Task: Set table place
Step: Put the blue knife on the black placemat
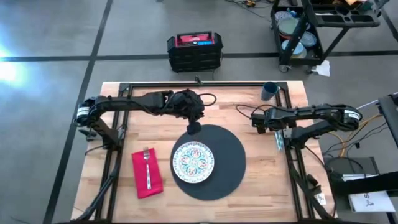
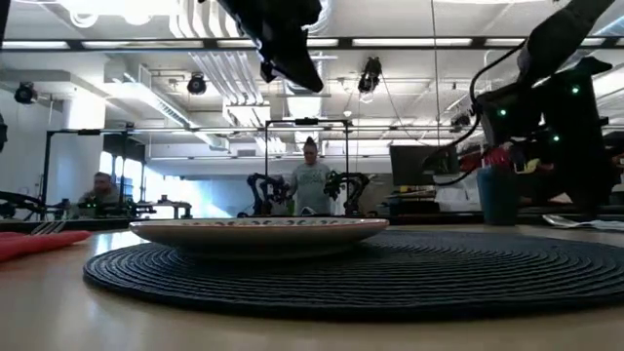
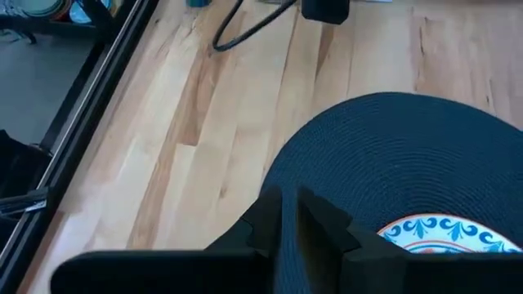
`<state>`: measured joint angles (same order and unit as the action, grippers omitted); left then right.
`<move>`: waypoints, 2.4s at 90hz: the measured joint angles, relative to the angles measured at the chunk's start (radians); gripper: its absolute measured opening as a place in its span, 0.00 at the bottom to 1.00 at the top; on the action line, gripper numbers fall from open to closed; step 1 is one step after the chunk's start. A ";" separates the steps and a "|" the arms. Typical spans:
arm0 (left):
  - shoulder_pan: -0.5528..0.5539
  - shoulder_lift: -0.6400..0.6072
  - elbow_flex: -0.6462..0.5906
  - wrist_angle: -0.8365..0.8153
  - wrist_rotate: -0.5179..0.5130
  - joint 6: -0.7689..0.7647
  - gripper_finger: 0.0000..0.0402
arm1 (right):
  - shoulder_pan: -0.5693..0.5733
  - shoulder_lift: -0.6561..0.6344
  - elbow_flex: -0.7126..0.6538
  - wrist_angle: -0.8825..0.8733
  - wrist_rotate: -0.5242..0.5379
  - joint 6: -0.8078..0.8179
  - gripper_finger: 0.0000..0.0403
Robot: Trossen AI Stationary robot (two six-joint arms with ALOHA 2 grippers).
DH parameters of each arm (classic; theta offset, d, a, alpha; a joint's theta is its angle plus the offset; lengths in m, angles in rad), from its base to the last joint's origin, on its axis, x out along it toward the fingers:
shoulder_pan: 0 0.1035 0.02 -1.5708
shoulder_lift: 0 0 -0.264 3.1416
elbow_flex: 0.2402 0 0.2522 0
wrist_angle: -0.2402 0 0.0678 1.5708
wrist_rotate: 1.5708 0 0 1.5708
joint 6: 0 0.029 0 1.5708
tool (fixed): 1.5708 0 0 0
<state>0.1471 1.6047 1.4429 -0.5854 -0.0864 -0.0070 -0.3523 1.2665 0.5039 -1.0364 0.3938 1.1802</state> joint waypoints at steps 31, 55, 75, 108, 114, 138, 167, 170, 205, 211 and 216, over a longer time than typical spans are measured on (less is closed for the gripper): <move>0.000 0.000 -0.019 0.002 0.001 -0.010 0.06 | -0.008 0.000 0.027 -0.011 0.087 0.115 0.00; -0.001 0.000 -0.069 0.021 0.002 -0.037 0.06 | -0.021 0.000 0.080 -0.092 0.107 0.162 0.00; -0.002 0.000 -0.090 0.026 0.028 -0.039 0.06 | -0.021 0.000 0.088 -0.217 0.130 0.137 0.00; -0.008 0.000 -0.092 0.025 0.029 -0.039 0.06 | -0.008 0.167 0.081 -0.199 0.058 0.114 0.00; -0.009 0.000 -0.092 0.023 0.031 -0.039 0.06 | -0.008 0.188 0.081 -0.168 0.045 0.097 0.00; -0.010 0.000 -0.092 0.025 0.047 -0.038 0.06 | 0.003 0.258 0.081 -0.065 -0.015 0.059 0.00; -0.010 0.000 -0.092 0.024 0.047 -0.037 0.06 | 0.044 0.278 0.087 0.009 -0.088 0.084 0.00; -0.010 0.000 -0.092 0.024 0.047 -0.037 0.06 | 0.053 0.279 0.089 0.033 -0.111 0.078 0.00; -0.010 0.000 -0.092 0.025 0.047 -0.036 0.06 | 0.210 0.210 0.179 0.061 -0.113 0.263 0.00; -0.010 0.000 -0.092 0.024 0.047 -0.036 0.06 | 0.213 0.200 0.177 0.064 -0.107 0.276 0.00; -0.010 0.000 -0.092 0.024 0.047 -0.036 0.06 | 0.212 0.185 0.177 0.106 -0.096 0.271 0.00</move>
<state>0.1375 1.6047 1.3514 -0.5609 -0.0399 -0.0429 -0.1400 1.4512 0.6807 -0.9302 0.2980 1.4516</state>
